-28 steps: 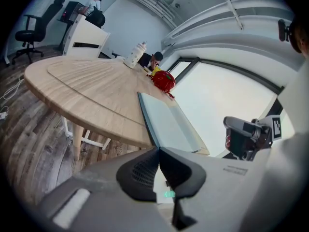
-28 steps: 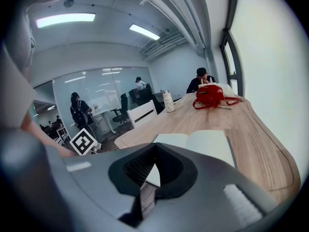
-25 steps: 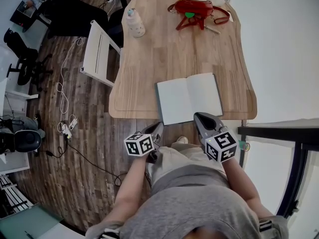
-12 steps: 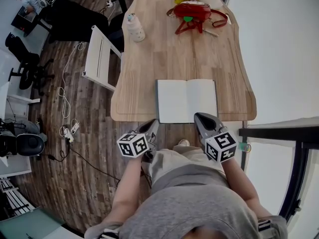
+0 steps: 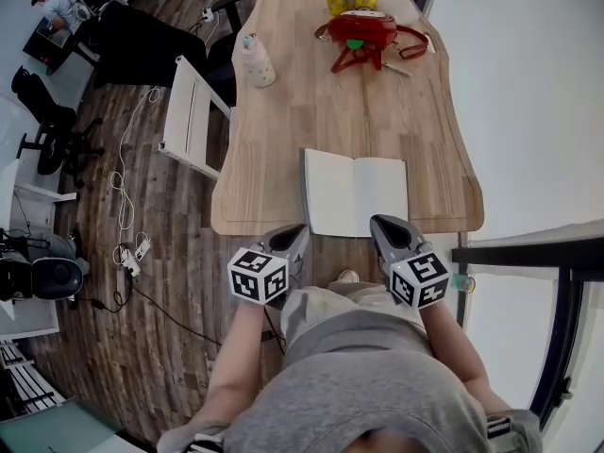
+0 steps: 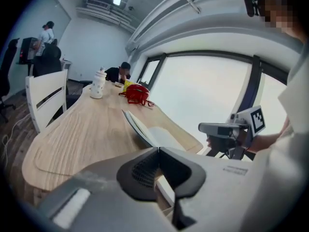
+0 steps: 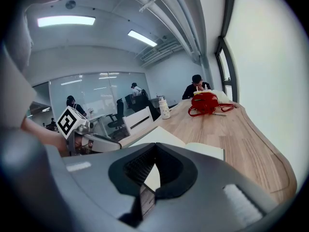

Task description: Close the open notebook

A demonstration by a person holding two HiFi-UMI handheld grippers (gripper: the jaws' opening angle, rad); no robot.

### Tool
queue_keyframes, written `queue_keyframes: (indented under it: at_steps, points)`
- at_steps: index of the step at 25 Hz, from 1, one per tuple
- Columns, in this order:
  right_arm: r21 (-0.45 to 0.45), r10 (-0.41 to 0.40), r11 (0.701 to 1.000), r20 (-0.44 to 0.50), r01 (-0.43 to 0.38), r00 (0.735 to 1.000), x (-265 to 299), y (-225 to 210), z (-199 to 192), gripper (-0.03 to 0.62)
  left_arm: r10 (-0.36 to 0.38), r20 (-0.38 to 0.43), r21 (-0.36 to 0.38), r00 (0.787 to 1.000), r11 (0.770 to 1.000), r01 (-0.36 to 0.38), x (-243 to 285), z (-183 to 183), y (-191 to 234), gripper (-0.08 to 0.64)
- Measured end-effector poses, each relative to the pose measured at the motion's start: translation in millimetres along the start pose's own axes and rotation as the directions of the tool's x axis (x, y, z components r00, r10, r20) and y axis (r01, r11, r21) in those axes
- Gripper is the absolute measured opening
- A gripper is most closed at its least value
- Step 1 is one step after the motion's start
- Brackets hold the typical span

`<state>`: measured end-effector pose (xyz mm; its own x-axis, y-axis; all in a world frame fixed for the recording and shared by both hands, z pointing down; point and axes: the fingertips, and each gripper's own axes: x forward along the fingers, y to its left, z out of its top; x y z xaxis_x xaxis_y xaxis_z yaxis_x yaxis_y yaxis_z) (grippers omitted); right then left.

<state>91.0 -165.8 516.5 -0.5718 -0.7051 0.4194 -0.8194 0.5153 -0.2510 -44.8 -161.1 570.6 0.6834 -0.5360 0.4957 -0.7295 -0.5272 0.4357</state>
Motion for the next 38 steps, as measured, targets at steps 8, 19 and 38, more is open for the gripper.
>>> queue_keyframes:
  at_steps: [8, 19, 38]
  points:
    - [0.008, -0.034, 0.999, 0.019, 0.034, 0.999, -7, -5, 5, -0.002, -0.050, -0.055, 0.177, 0.997, 0.982, 0.059, 6, 17, -28, 0.008]
    - [0.034, -0.093, 0.995, 0.044, 0.092, 0.995, -31, -20, 0, -0.001, -0.108, -0.128, 0.365, 0.986, 0.919, 0.148, 21, 29, -71, 0.008]
    - [0.090, -0.203, 0.977, 0.073, 0.196, 0.977, -77, -54, -10, -0.002, -0.201, -0.163, 0.432, 0.966, 0.865, 0.253, 55, 33, -127, 0.008]
